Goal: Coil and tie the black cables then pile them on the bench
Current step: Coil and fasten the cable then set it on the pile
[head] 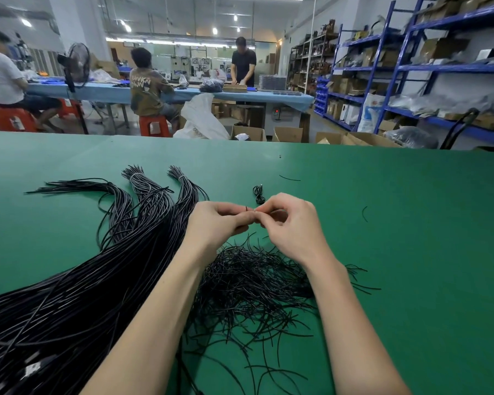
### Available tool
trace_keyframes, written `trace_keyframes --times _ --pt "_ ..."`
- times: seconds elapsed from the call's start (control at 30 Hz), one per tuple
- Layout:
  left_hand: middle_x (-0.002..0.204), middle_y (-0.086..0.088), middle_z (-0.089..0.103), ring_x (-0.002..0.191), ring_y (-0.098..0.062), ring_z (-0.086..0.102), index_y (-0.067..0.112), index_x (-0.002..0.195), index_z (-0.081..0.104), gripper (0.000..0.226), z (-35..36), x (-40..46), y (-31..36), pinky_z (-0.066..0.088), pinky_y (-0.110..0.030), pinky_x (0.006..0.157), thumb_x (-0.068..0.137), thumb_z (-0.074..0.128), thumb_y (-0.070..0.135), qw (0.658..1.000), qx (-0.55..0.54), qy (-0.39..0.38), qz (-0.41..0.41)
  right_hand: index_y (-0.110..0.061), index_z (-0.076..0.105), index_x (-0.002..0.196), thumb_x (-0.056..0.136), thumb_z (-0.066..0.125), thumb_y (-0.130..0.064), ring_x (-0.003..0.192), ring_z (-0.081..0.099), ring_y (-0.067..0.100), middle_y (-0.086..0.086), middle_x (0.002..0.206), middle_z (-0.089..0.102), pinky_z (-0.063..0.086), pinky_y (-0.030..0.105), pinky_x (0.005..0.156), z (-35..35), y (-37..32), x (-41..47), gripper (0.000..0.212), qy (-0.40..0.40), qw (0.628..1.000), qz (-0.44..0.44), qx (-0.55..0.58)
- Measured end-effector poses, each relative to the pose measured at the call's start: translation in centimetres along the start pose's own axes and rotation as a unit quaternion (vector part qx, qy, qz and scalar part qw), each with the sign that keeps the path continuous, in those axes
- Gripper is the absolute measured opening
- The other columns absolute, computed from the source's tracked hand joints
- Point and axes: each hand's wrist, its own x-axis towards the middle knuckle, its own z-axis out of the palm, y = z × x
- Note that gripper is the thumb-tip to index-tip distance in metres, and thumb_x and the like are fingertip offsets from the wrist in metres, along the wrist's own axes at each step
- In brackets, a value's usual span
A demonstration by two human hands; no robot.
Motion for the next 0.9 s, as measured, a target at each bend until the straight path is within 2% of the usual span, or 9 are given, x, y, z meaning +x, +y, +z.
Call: trace_keyframes --times 0.1,0.2,0.3,0.4,0.43,0.6,0.7,0.8,0.9 --pt "0.076 -0.01 0.075 0.067 -0.013 0.07 -0.005 0.087 0.077 0.016 -0.2 -0.1 0.1 0.053 -0.017 0.059 0.077 0.084 0.005 0.998 -0.053 -0.019 -0.038 -0.018 0.077 0.081 0.088 0.078 -0.012 0.079 0.069 0.002 -0.014 0.081 0.073 0.053 0.011 0.073 -0.1 0.1 -0.1 0.009 0.004 1.0 -0.029 0.01" --pt "0.083 -0.013 0.077 0.07 -0.015 0.071 -0.003 0.093 0.076 0.017 -0.6 0.0 0.2 0.059 -0.024 0.067 0.08 0.08 0.007 0.994 -0.065 -0.055 -0.072 -0.015 0.078 0.083 0.088 0.078 -0.011 0.08 0.07 0.001 -0.014 0.082 0.074 0.054 0.011 0.075 -0.3 0.2 -0.3 0.007 0.004 0.999 -0.038 0.029" --pt "0.085 -0.011 0.077 0.07 -0.012 0.072 -0.001 0.1 0.076 0.018 -1.0 0.2 0.1 0.058 -0.021 0.066 0.085 0.076 0.01 0.992 -0.052 -0.086 -0.079 -0.013 0.079 0.085 0.088 0.078 -0.008 0.08 0.072 0.002 -0.01 0.083 0.076 0.055 0.013 0.078 -0.4 0.4 -0.6 0.006 -0.01 0.999 -0.027 0.046" --pt "0.069 -0.001 0.074 0.078 -0.013 0.07 0.003 0.103 0.076 0.02 -1.4 0.4 -0.1 0.06 -0.023 0.074 0.087 0.075 0.015 0.99 -0.038 -0.111 -0.081 -0.01 0.078 0.084 0.087 0.078 -0.004 0.08 0.072 0.004 -0.006 0.084 0.077 0.054 0.013 0.079 -0.7 0.3 -0.7 0.007 -0.018 0.997 -0.039 0.067" --pt "0.067 0.001 0.073 0.081 -0.014 0.069 0.005 0.102 0.077 0.021 -1.5 0.5 -0.1 0.059 -0.024 0.079 0.085 0.076 0.017 0.989 -0.037 -0.115 -0.084 -0.009 0.078 0.084 0.087 0.078 -0.003 0.08 0.073 0.004 -0.005 0.084 0.077 0.054 0.012 0.079 -0.8 0.3 -0.6 0.007 -0.021 0.996 -0.045 0.074" --pt "0.093 -0.01 0.078 0.081 -0.012 0.07 0.011 0.085 0.08 0.024 -1.3 0.4 0.0 0.053 -0.029 0.088 0.064 0.081 0.023 0.985 -0.078 -0.112 -0.101 -0.009 0.075 0.086 0.089 0.076 -0.003 0.083 0.074 0.005 -0.005 0.086 0.077 0.055 0.014 0.082 -1.2 0.2 -0.8 0.007 -0.052 0.994 -0.029 0.096" --pt "0.087 -0.01 0.078 0.077 -0.013 0.072 0.008 0.081 0.079 0.013 -0.9 0.4 -0.1 0.058 -0.023 0.074 0.071 0.082 0.016 0.987 -0.089 -0.101 -0.081 -0.012 0.074 0.085 0.089 0.074 -0.004 0.083 0.074 0.005 -0.005 0.085 0.077 0.056 0.015 0.083 -1.5 0.0 -0.8 0.009 -0.058 0.995 -0.011 0.076" --pt "0.064 0.001 0.072 0.06 -0.005 0.066 0.005 0.081 0.077 0.004 -0.4 0.3 -0.1 0.05 -0.011 0.059 0.084 0.078 0.009 0.997 -0.046 -0.062 -0.027 -0.018 0.076 0.083 0.087 0.075 -0.01 0.08 0.073 0.004 -0.007 0.082 0.077 0.058 0.016 0.082 -1.7 -0.3 -0.5 0.01 -0.054 0.998 0.015 0.042" --pt "0.052 0.009 0.064 0.052 0.0 0.059 0.003 0.086 0.076 0.009 -0.1 0.4 -0.2 0.046 -0.009 0.058 0.085 0.078 0.012 0.999 -0.012 -0.046 0.012 -0.022 0.077 0.078 0.087 0.079 -0.021 0.071 0.071 0.006 -0.008 0.074 0.075 0.058 0.017 0.072 -1.7 -0.7 -0.2 0.009 -0.035 0.999 0.027 0.011"
